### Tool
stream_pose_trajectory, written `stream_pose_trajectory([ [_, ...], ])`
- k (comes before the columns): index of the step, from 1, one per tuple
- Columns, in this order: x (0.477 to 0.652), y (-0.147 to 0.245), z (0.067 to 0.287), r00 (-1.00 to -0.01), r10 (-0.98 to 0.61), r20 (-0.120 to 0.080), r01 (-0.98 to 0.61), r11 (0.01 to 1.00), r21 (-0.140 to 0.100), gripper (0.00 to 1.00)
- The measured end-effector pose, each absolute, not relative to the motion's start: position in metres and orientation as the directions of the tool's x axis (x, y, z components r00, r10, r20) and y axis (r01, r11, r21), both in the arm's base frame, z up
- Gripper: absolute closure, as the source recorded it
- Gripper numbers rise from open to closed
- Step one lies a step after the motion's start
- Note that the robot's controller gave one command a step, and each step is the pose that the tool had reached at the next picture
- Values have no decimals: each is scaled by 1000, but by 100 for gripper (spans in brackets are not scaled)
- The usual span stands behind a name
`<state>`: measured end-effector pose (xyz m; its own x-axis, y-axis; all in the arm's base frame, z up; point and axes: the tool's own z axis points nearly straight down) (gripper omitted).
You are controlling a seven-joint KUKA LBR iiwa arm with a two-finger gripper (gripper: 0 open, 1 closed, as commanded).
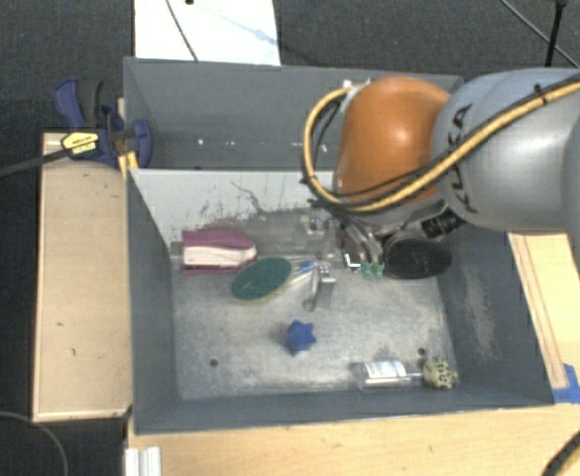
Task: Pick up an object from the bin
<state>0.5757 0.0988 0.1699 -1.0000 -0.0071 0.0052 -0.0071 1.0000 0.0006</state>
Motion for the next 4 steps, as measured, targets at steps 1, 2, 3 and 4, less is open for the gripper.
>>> stream_pose_trajectory([
  [1, 566, 111, 92, -994, -105, -1, -105, 994, -1, 0],
  [2, 546, 146, 76, -989, 144, -21, 144, 990, 7, 0],
  [3, 542, 145, 72, -989, 147, -8, 147, 989, 2, 100],
  [4, 565, 145, 253, -985, 173, -11, 173, 985, 5, 100],
])
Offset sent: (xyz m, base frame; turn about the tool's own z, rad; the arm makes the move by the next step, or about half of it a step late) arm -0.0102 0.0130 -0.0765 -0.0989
